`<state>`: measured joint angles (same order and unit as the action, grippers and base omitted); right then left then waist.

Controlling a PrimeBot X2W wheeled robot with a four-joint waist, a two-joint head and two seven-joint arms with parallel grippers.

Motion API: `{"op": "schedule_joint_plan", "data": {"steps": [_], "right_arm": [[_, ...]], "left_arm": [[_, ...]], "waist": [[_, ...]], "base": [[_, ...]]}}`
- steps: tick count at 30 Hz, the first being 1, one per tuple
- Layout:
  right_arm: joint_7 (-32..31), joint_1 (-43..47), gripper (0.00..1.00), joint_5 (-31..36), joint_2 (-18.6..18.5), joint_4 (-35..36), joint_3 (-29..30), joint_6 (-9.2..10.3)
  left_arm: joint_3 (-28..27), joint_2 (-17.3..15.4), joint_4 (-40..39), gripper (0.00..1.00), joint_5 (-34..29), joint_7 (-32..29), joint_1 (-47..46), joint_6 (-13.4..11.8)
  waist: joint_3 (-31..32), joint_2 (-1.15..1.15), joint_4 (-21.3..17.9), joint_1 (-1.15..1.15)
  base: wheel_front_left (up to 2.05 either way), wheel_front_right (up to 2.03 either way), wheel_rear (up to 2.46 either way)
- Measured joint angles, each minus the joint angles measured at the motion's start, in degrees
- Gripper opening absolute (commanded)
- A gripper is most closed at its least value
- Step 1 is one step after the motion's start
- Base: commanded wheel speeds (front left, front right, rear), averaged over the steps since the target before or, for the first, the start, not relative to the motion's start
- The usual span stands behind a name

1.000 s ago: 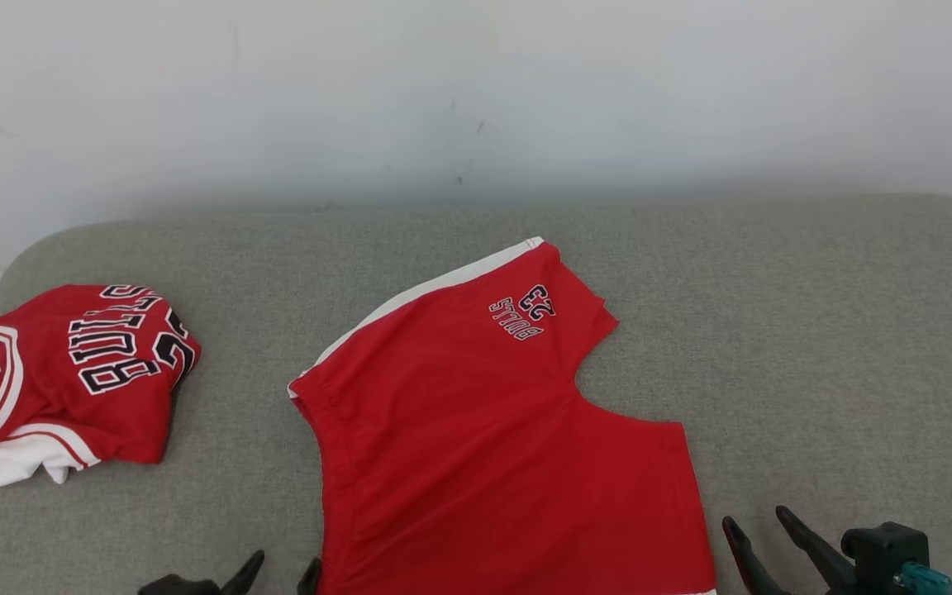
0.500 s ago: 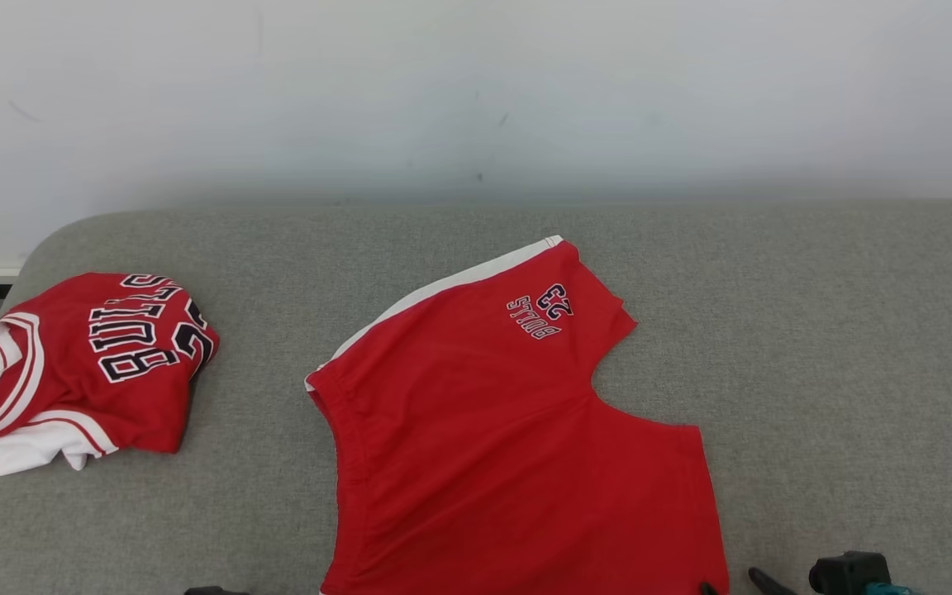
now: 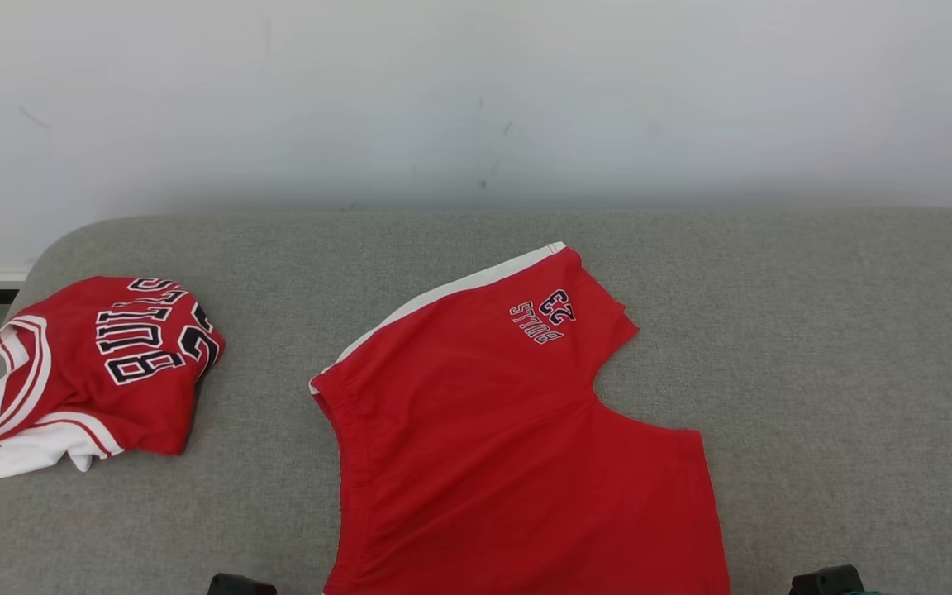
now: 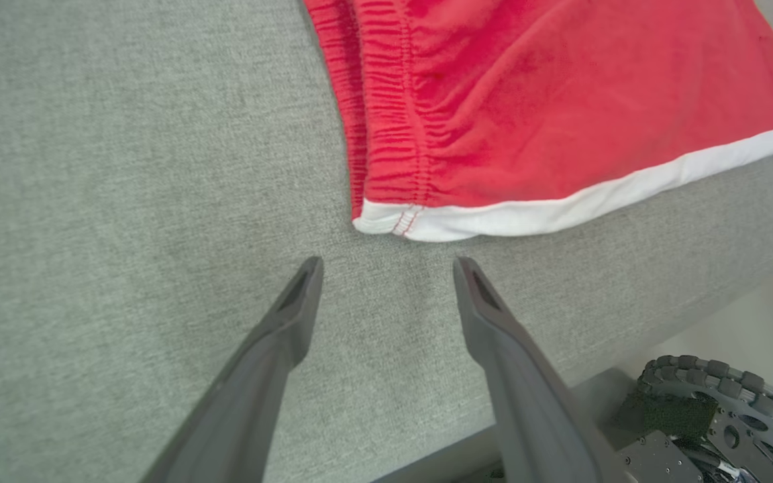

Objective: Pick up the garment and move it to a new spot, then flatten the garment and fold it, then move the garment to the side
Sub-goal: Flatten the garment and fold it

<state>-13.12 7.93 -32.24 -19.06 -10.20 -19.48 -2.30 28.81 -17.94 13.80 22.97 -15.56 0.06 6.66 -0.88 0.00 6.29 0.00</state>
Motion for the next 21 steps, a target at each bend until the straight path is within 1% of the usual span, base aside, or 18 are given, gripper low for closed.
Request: {"op": "schedule_joint_plan", "data": {"steps": [6,8,18,21], "right_arm": [[-1.80,-0.26,1.00,0.08,-0.04,0.10,-0.78,0.42],[-2.31,-0.27,1.00,0.09,-0.04,0.11,-0.98,0.78],[-4.11,-0.35,1.00,0.11,-0.03,0.46,-1.78,0.88],[-4.57,-0.37,1.00,0.29,0.02,0.45,-1.81,1.34]], "left_arm": [[1.31,0.27,1.69,1.00,-0.47,-0.83,-1.21,0.40],[1.19,0.26,2.19,1.00,-0.69,-0.83,-1.88,0.40],[1.37,0.29,4.33,1.00,-1.37,-0.52,-3.09,0.40],[1.75,0.41,4.86,1.00,-1.79,0.05,-3.38,0.40]], "waist": [[0.43,0.00,-0.06,0.00],[0.61,0.00,-0.12,0.00],[1.62,0.00,-1.04,0.00],[1.72,0.00,-1.31,-0.01]], "base": [[0.00,0.00,0.00],[0.00,0.00,0.00],[0.00,0.00,0.00],[0.00,0.00,0.00]]}}
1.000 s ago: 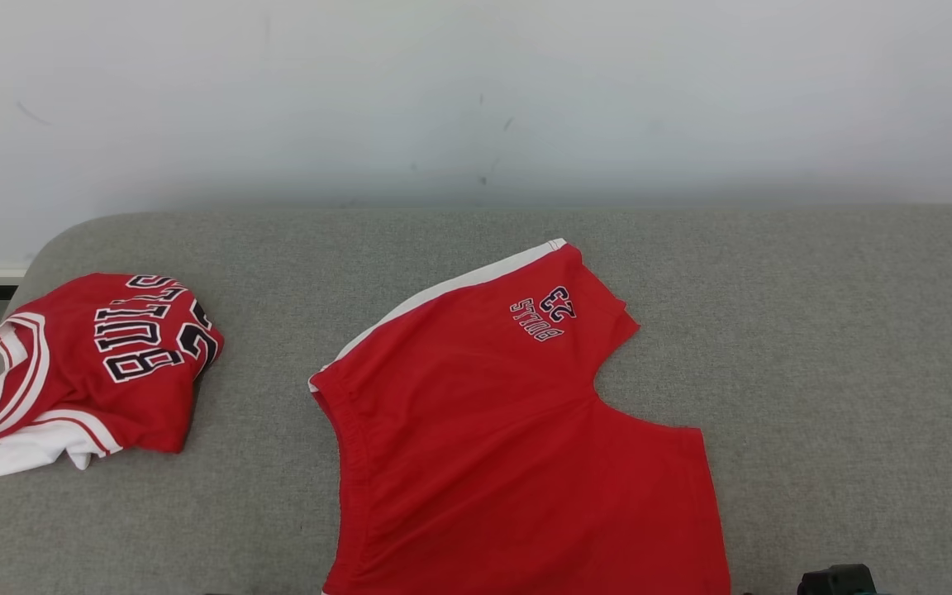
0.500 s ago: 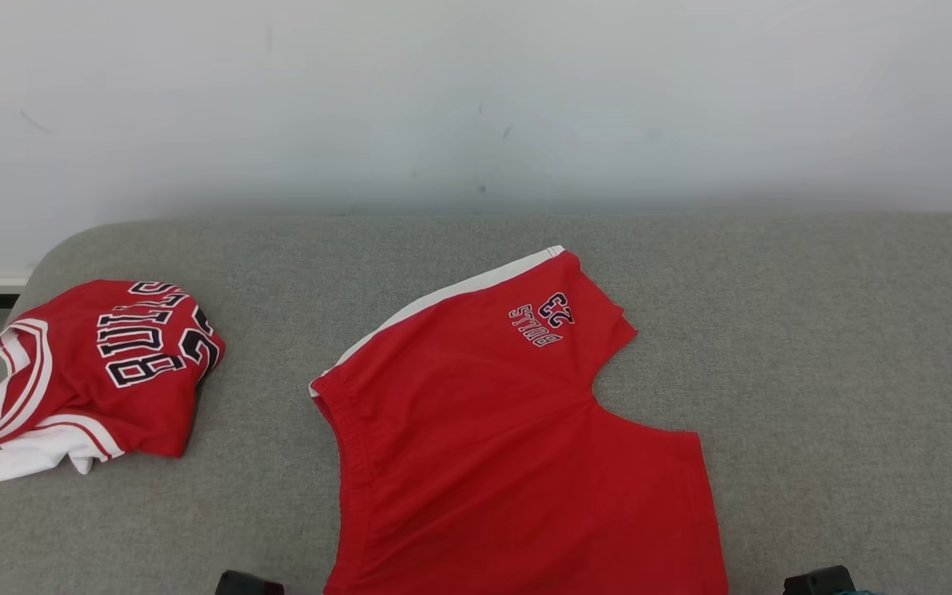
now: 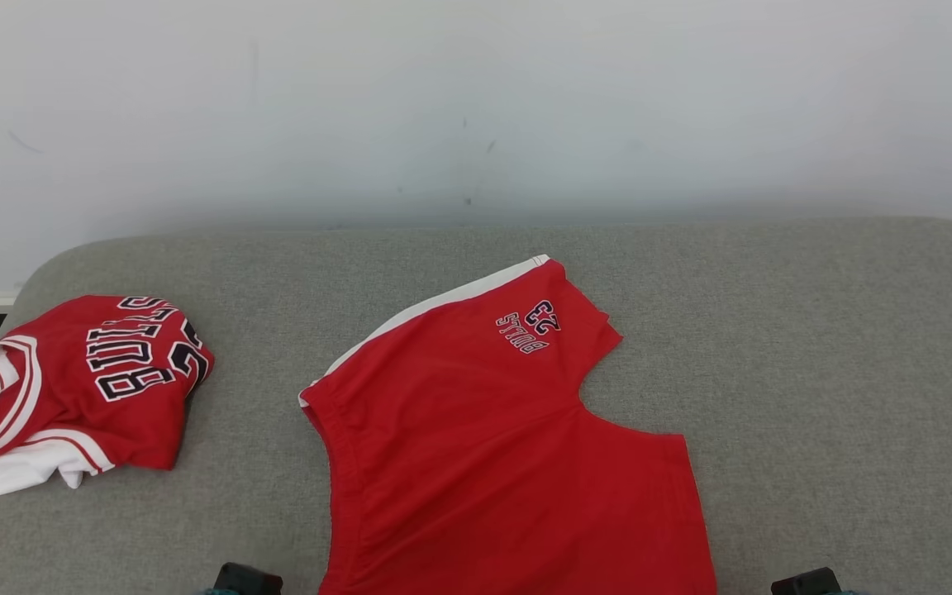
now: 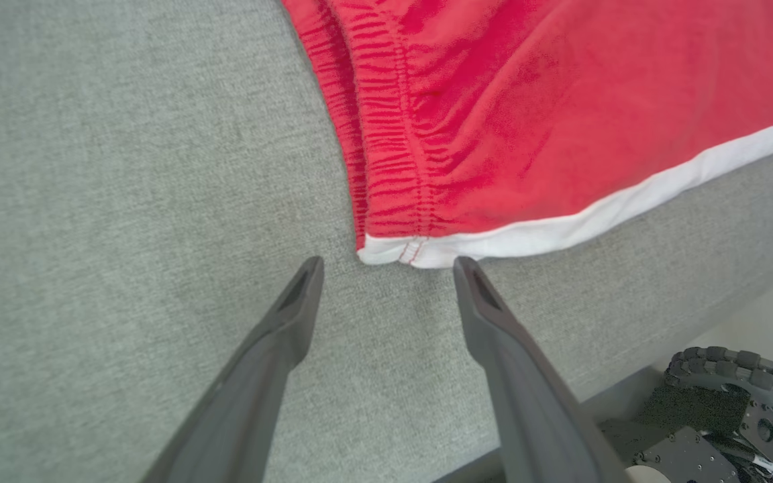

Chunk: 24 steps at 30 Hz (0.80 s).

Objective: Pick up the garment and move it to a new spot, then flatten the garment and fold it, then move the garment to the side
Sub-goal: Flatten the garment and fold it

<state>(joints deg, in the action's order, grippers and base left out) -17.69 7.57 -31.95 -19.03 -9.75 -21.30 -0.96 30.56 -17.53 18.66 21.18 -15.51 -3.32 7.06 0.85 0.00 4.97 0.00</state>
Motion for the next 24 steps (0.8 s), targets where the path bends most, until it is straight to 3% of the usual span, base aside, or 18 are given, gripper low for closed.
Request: {"op": "schedule_joint_plan", "data": {"steps": [14,15,16,17,19,24], "right_arm": [[-0.02,-2.86,1.00,0.91,0.98,-3.16,-0.74,0.47],[0.00,-3.15,1.00,0.91,1.02,-3.28,-0.76,0.47],[0.02,-3.63,0.95,0.91,1.14,-3.50,-0.89,0.45],[0.08,-4.02,0.73,0.92,1.36,-3.60,-0.97,0.44],[0.27,-4.87,0.00,0.93,1.99,-3.96,-1.23,0.35],[1.14,-5.41,0.00,0.93,2.63,-5.03,-1.48,-0.14]], "left_arm": [[0.55,1.19,1.96,1.00,-1.76,3.52,-2.37,0.00],[0.74,1.22,2.14,0.88,-1.77,3.68,-2.72,0.00],[0.74,1.32,2.34,0.45,-1.77,4.38,-2.94,0.00],[0.80,1.38,2.61,0.00,-1.81,4.66,-3.11,0.00],[1.23,1.37,3.25,0.00,-2.01,5.17,-3.10,0.01],[1.08,1.90,4.55,0.00,-1.35,6.56,-3.04,0.02]], "waist": [[-1.05,0.00,-0.25,0.00],[-1.16,0.00,-0.19,0.00],[-1.27,0.00,-0.12,0.01],[-1.35,0.00,-0.06,0.00],[-1.47,0.00,0.03,0.00],[-1.60,0.00,0.19,0.00]], "base": [[0.00,0.00,0.00],[0.00,0.00,0.00],[0.00,0.00,0.00],[0.00,0.00,0.00],[0.00,0.00,0.00],[0.00,0.00,0.00]]}}
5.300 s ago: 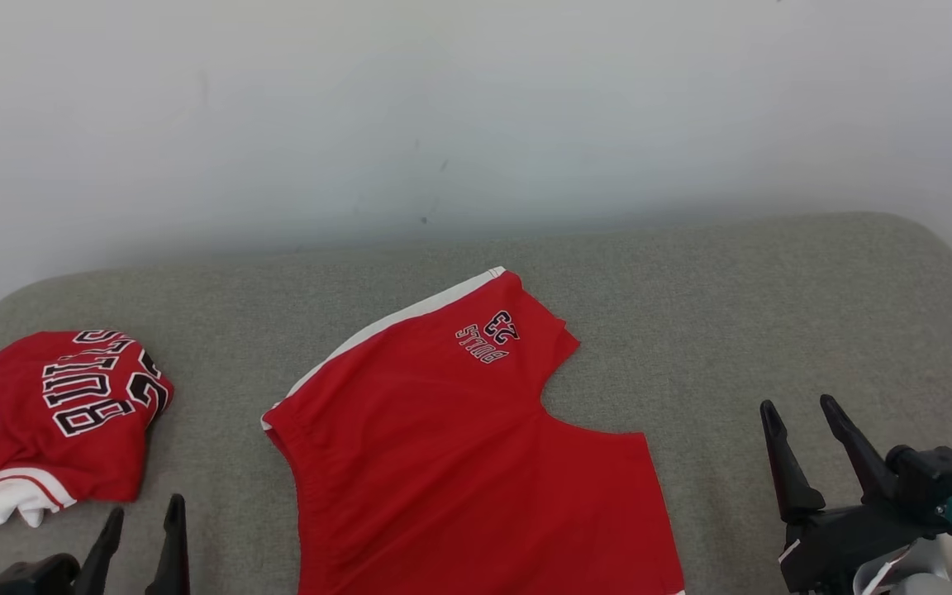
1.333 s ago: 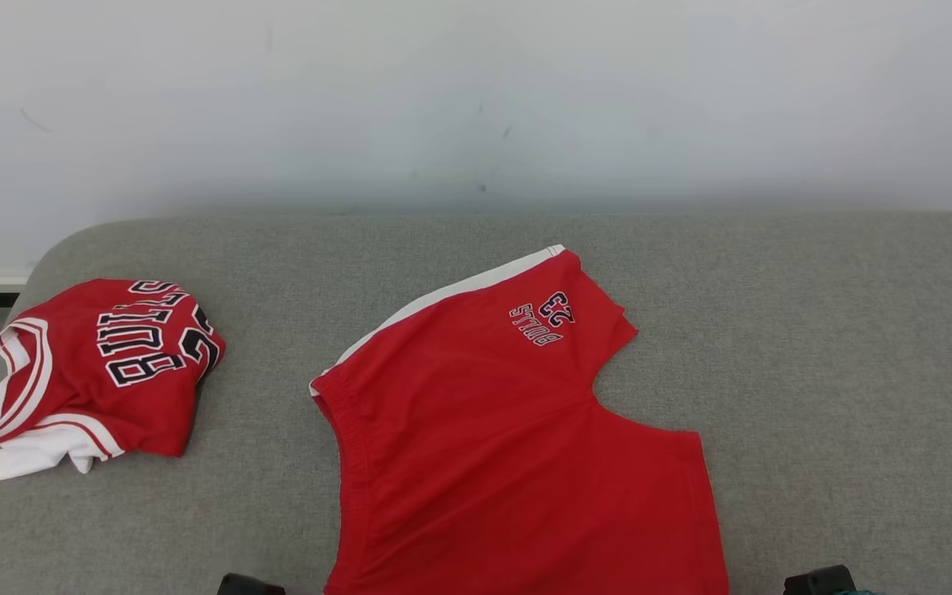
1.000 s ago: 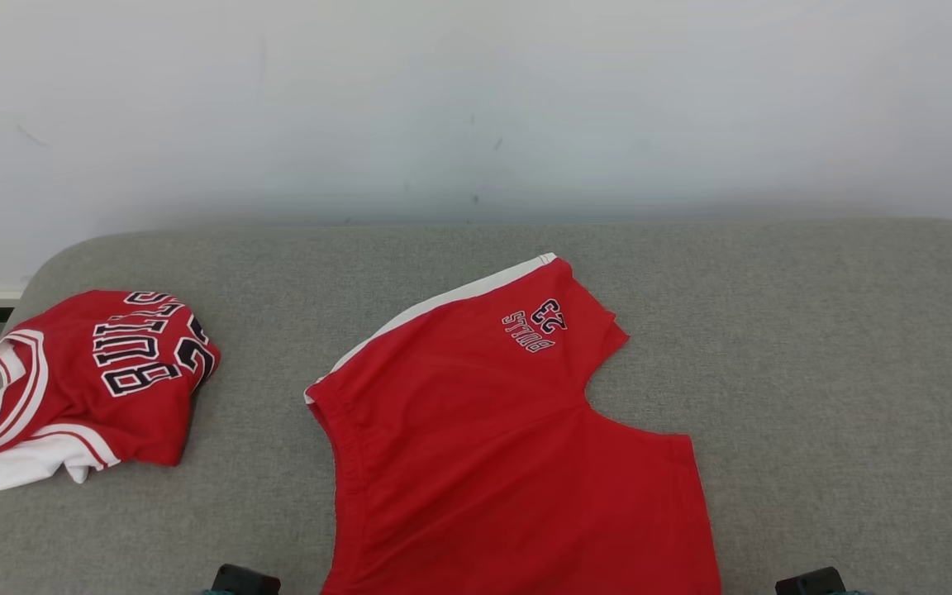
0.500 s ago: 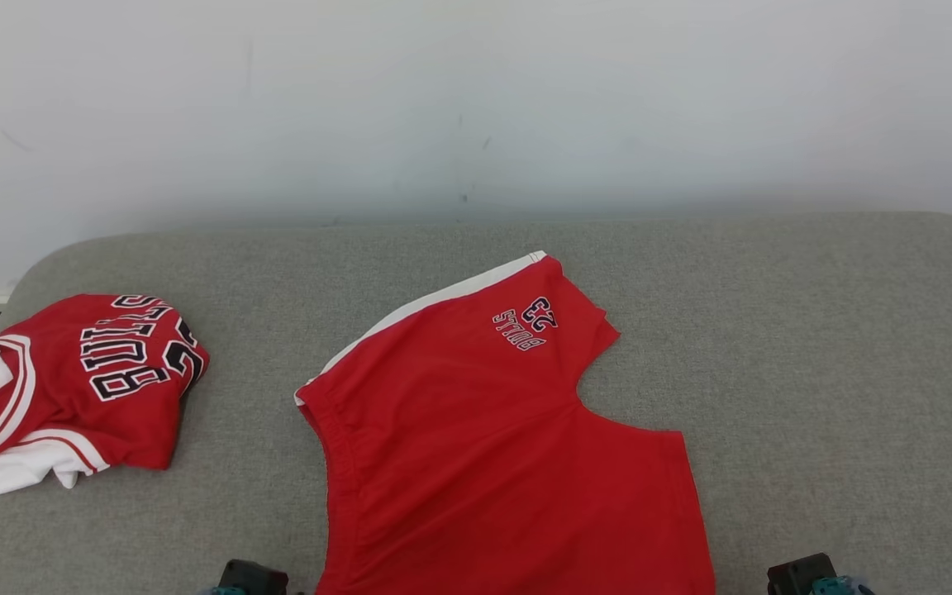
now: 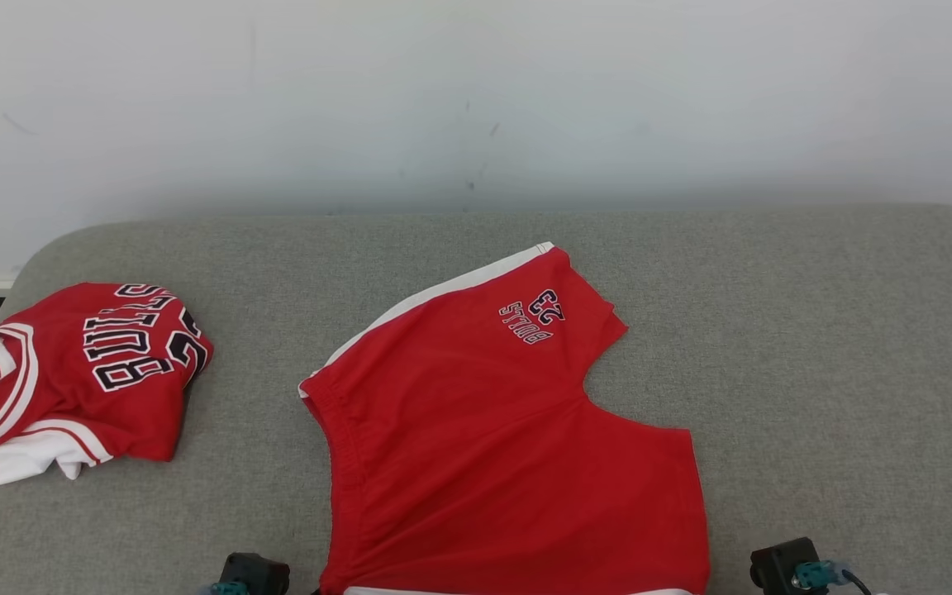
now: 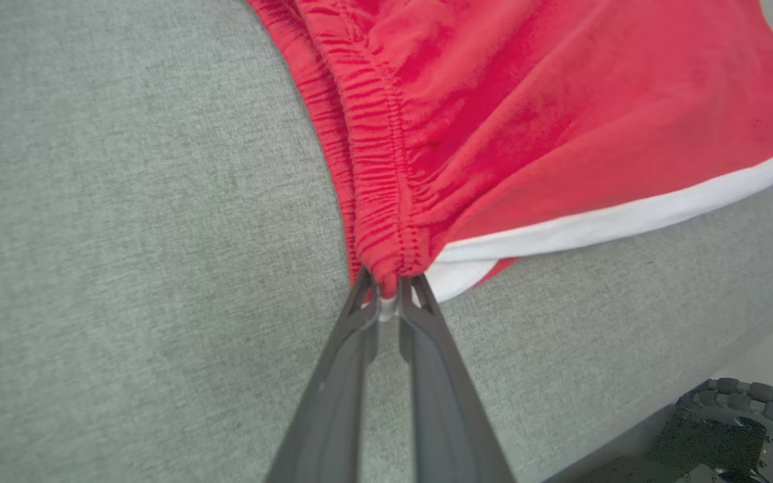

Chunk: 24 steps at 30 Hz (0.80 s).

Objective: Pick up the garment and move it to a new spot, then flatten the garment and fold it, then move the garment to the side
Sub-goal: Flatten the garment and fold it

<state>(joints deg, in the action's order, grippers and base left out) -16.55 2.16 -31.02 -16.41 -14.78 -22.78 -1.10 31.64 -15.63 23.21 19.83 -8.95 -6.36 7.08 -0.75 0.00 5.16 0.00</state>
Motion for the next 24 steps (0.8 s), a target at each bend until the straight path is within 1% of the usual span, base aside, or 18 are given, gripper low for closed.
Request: {"op": "schedule_joint_plan", "data": {"steps": [3,6,11,13,18,22,24], "right_arm": [[1.65,-0.34,0.00,-0.02,-0.09,-0.08,0.98,-0.27],[3.57,-0.55,0.00,-0.69,-0.29,0.68,3.28,-0.41],[5.60,-1.64,0.00,-0.66,-3.45,2.12,6.41,-0.34],[6.09,-1.53,0.00,-0.66,-3.99,2.92,6.87,-0.34],[7.05,-1.72,0.00,-0.77,-4.00,4.31,7.43,-0.43],[6.89,-4.70,0.00,-0.75,-4.22,4.34,6.83,-1.46],[6.48,-6.01,0.00,-0.71,-4.34,4.30,6.64,-1.67]], "left_arm": [[-0.07,0.24,0.03,0.00,0.46,0.93,0.10,0.00],[-0.03,0.44,-0.53,0.00,1.29,1.24,0.43,0.01],[0.25,0.31,-2.66,0.00,3.19,1.51,1.76,0.24],[0.64,-0.02,-3.93,0.00,3.34,1.47,2.44,0.51],[0.82,-0.65,-6.20,0.00,3.99,1.43,3.14,0.51],[0.53,-1.27,-7.75,0.00,4.45,1.42,2.25,0.51],[0.33,-1.45,-8.03,0.00,4.64,1.42,1.82,0.51]], "waist": [[0.13,0.00,0.16,0.00],[0.44,0.00,0.29,0.00],[1.06,0.00,0.26,0.00],[1.41,0.00,0.17,0.00],[1.88,0.00,-0.03,0.00],[2.02,0.00,-0.09,0.00],[2.02,0.00,-0.07,0.00]], "base": [[0.00,0.00,0.00],[0.00,0.00,0.00],[0.00,0.00,0.00],[0.00,0.00,0.00],[0.00,0.00,0.00],[0.00,0.00,0.00],[0.00,0.00,0.00]]}}
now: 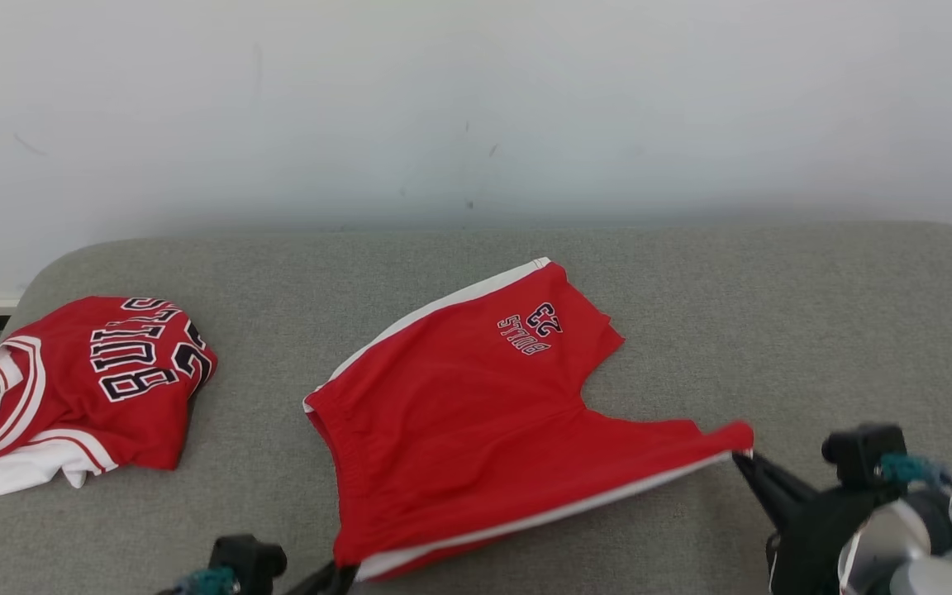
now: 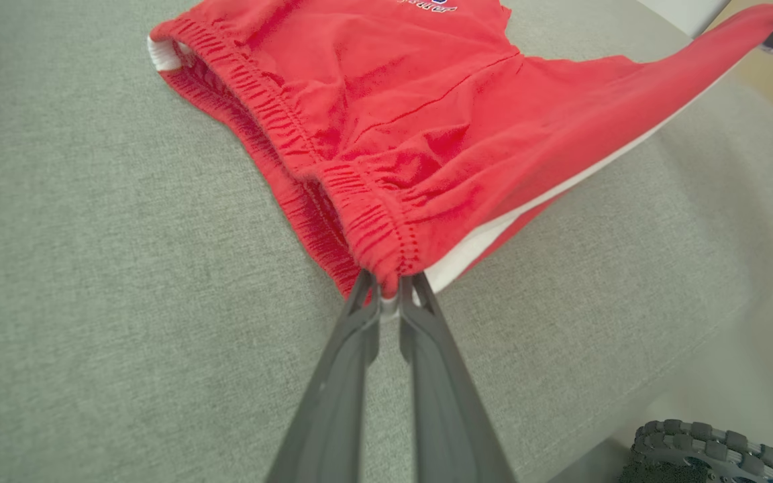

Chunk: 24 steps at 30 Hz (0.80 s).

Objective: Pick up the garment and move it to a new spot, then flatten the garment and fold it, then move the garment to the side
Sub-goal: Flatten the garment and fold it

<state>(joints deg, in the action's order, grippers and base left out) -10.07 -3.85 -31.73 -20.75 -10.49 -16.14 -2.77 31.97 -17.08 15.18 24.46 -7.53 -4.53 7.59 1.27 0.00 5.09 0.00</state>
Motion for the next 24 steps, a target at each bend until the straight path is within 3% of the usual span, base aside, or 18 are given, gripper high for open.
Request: {"op": "schedule_joint_plan", "data": {"steps": [8,24], "right_arm": [[-3.86,-14.21,0.00,0.65,-0.83,-2.93,-2.09,-2.30],[-8.42,-40.68,0.00,3.66,2.18,-18.79,-6.26,-3.76]], "left_arm": [[-1.10,-1.11,-0.96,0.00,2.44,-1.03,-6.40,0.00],[1.10,-0.18,5.67,0.00,5.13,-3.01,-25.04,0.00]], "waist": [[-1.46,0.00,0.36,0.00],[-10.49,-0.01,3.46,0.01]], "base": [[0.00,0.00,0.00],[0.00,0.00,0.00]]}}
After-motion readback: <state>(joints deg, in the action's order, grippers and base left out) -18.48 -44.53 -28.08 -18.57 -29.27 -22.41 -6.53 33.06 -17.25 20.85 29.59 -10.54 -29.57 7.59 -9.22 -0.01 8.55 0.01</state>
